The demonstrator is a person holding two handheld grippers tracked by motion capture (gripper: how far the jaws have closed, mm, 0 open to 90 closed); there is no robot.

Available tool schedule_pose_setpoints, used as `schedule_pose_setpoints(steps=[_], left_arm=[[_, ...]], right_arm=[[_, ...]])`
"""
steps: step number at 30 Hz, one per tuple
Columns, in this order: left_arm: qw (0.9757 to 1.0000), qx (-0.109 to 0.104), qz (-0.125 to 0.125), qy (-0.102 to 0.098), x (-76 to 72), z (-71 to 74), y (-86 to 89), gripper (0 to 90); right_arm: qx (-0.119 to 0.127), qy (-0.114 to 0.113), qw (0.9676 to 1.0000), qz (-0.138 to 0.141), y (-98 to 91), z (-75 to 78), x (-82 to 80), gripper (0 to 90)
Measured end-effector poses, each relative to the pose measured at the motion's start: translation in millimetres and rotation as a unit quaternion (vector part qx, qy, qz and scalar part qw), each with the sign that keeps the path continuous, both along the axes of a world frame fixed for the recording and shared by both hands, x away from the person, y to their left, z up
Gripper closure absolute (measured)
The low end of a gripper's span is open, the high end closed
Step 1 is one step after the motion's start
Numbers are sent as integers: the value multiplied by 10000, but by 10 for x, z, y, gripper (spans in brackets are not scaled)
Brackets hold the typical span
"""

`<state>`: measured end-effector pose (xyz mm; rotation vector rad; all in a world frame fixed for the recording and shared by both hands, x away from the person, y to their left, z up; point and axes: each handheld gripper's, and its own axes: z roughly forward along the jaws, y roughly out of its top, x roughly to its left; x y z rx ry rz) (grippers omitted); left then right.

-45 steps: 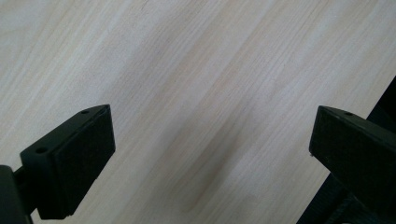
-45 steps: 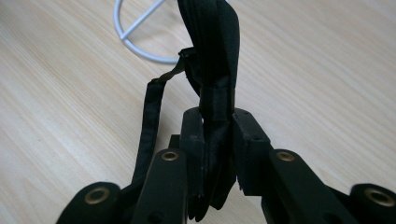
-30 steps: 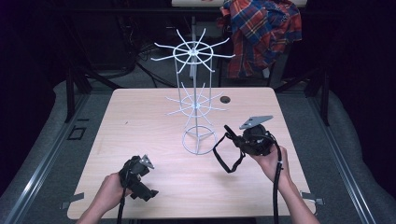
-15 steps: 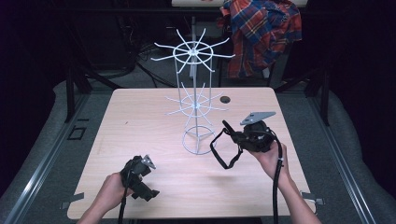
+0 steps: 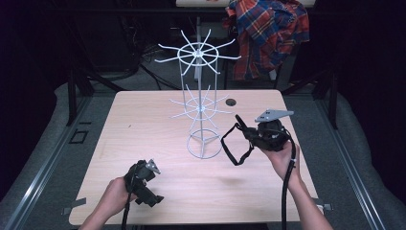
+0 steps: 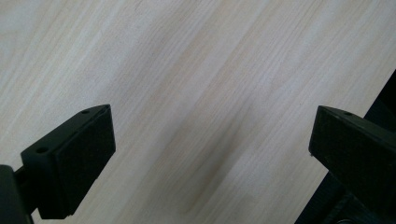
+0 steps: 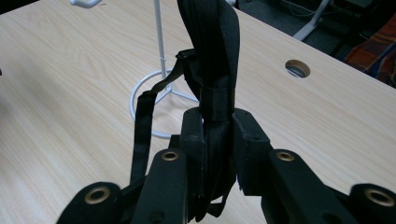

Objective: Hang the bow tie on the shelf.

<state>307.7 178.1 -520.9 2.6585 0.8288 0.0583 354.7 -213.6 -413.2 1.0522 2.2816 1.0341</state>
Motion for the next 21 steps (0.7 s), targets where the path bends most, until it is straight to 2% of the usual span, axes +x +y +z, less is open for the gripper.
schedule_pose_setpoints(steps=[5, 10, 11, 21], left_arm=[[10000, 15, -27, 14, 3, -3, -7, 6], [10000, 21, -56, 7, -1, -3, -22, 6], [10000, 19, -59, 14, -1, -4, -22, 6], [10000, 54, -83, 0, -4, -4, -19, 6]], right_arm=[[-63, -45, 10000, -47, -25, 33, 13, 759], [28, -238, 9997, -63, -42, 100, 14, 759], [111, -292, 9995, -74, -37, 105, 20, 759], [183, -389, 9991, -60, -2, 212, 105, 759]])
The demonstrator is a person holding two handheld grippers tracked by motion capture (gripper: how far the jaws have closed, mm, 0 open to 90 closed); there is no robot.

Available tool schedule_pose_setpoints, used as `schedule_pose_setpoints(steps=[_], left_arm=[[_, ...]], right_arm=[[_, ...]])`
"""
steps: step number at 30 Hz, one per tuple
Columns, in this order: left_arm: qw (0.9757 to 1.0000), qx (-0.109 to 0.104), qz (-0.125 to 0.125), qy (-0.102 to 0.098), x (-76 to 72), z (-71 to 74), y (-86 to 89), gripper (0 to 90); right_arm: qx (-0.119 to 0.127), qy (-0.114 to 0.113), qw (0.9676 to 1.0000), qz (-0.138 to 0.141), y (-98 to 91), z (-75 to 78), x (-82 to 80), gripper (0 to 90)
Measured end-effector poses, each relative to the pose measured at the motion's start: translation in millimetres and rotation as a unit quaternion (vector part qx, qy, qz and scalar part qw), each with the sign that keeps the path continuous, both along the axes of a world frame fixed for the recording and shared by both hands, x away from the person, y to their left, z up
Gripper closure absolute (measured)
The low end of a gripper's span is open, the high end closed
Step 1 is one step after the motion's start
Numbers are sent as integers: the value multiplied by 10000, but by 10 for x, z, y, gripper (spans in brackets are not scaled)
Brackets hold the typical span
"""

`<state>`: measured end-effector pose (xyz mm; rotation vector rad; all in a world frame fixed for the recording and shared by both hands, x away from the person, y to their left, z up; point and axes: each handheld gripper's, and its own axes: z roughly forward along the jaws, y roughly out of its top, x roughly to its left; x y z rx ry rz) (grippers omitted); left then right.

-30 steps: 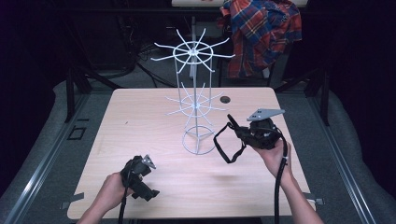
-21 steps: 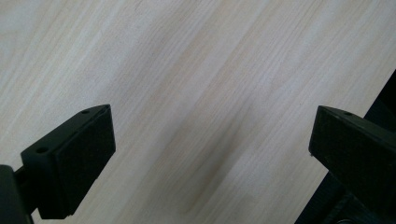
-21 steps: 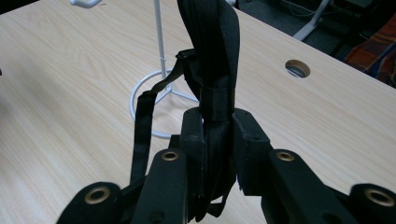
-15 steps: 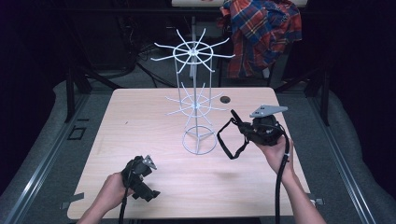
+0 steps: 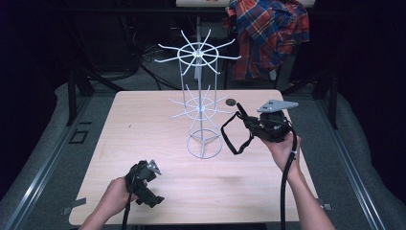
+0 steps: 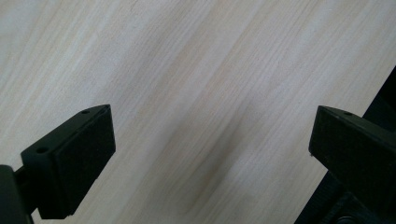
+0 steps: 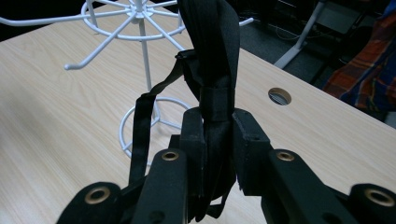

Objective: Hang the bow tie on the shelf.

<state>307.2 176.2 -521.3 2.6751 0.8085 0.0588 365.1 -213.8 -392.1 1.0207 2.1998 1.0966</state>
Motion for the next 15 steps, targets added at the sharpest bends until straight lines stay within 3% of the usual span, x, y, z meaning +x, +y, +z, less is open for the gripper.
schedule_pose_setpoints(steps=[13, 15], left_arm=[[10000, 3, -8, 11, -2, -2, -5, 6], [10000, 5, -14, 16, -3, -2, -7, 6]], right_arm=[[11, 16, 10000, -22, 56, 35, 114, 759], [111, 36, 9999, -57, 38, 36, 142, 759]])
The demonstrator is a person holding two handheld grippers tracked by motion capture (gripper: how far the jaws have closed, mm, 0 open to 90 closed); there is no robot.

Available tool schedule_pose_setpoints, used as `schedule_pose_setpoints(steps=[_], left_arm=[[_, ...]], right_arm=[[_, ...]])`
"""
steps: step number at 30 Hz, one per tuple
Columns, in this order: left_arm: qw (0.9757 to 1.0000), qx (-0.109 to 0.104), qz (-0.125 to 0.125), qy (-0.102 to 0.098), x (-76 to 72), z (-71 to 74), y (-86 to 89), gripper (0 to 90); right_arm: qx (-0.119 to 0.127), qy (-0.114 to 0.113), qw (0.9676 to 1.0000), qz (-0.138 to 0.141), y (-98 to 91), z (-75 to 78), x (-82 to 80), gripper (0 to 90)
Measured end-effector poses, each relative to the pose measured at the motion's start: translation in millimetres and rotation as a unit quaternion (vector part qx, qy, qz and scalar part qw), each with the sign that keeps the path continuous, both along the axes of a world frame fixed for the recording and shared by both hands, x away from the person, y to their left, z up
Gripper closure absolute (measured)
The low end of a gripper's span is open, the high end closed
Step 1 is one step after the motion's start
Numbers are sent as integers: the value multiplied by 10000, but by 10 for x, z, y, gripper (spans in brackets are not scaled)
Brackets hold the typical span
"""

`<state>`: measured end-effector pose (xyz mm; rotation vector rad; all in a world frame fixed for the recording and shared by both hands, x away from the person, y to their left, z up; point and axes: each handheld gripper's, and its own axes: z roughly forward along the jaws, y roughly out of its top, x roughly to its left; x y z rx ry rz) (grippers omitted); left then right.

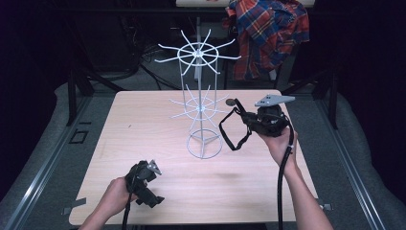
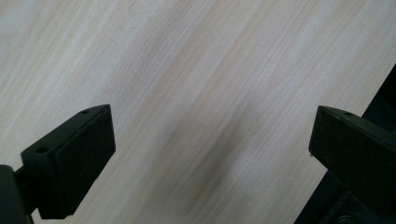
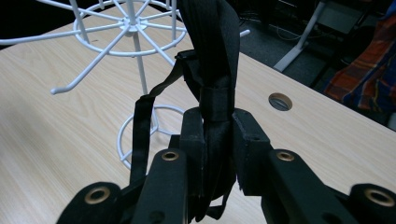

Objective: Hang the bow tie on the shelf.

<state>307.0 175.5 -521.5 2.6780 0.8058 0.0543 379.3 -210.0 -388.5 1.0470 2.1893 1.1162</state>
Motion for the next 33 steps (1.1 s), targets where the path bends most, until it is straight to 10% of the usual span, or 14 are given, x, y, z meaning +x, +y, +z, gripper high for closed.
schedule_pose_setpoints(steps=[33], left_arm=[[10000, 28, -32, -1, -2, -4, -10, 8]], right_arm=[[713, 915, 9932, 108, -46, -340, 336, 756]])
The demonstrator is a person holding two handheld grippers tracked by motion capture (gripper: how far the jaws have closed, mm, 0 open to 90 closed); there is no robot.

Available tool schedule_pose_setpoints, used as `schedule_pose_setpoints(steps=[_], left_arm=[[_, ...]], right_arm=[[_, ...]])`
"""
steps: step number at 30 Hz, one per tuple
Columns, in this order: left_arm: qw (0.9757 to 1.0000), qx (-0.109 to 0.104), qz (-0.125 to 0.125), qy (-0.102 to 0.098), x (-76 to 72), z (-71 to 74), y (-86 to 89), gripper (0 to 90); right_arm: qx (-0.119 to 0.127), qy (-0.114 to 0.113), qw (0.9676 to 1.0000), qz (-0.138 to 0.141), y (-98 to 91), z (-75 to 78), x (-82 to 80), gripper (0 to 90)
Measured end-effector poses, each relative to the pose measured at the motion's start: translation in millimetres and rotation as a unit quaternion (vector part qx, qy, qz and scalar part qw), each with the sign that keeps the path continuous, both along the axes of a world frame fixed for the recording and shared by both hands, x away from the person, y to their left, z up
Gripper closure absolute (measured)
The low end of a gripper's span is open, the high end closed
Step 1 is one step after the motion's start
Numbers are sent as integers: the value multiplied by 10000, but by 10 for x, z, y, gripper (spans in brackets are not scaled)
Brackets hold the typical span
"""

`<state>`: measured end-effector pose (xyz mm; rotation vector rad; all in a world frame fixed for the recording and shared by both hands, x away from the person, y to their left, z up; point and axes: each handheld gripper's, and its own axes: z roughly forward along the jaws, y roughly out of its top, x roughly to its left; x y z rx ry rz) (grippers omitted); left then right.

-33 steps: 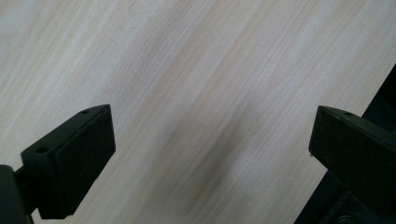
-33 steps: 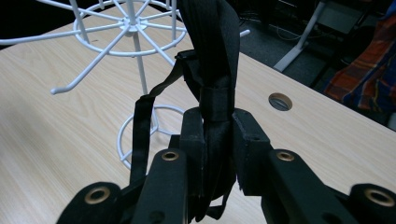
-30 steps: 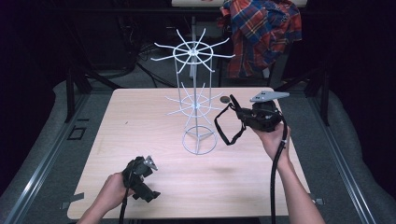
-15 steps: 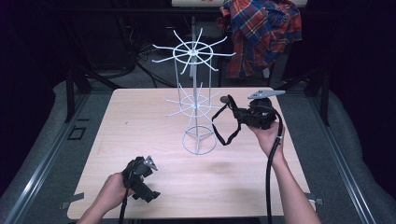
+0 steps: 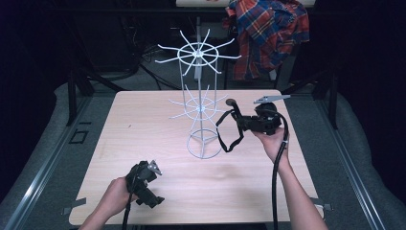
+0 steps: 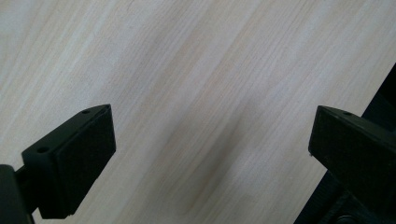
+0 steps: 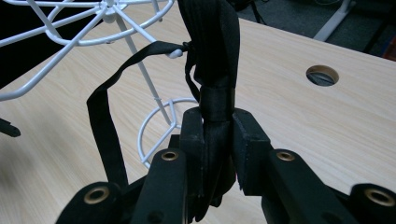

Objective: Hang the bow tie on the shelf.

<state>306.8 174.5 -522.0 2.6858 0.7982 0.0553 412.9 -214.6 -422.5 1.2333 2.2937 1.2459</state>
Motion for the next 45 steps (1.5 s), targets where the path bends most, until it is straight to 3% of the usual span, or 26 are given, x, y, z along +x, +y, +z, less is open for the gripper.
schedule_pose_setpoints(steps=[13, 17, 22, 25, 32, 38, 42, 45], left_arm=[[10000, -9, -3, -15, -3, 2, 3, 12], [10000, -5, 2, -20, -6, 4, 5, 12], [10000, -16, 10, -4, -8, 3, 6, 12], [10000, -14, 4, -31, -7, 2, 9, 12], [10000, -19, -11, -9, -7, 5, 8, 12], [10000, -48, -36, 5, -5, 2, 7, 9], [10000, -86, -28, 7, -12, 11, 5, 2], [10000, -59, 9, -11, -17, 8, 7, 2]], right_arm=[[306, 116, 9994, 123, 68, -63, 23, 754], [286, 199, 9993, 101, 96, -97, 35, 753], [225, 396, 9989, 123, 127, -191, 67, 753], [355, 603, 9974, 167, 122, -275, 93, 752], [279, 975, 9946, 223, 139, -442, 123, 750], [225, 989, 9944, 310, 192, -466, 125, 748], [141, 1242, 9914, 385, 226, -538, 151, 747], [168, 1269, 9910, 402, 253, -566, 137, 747]])
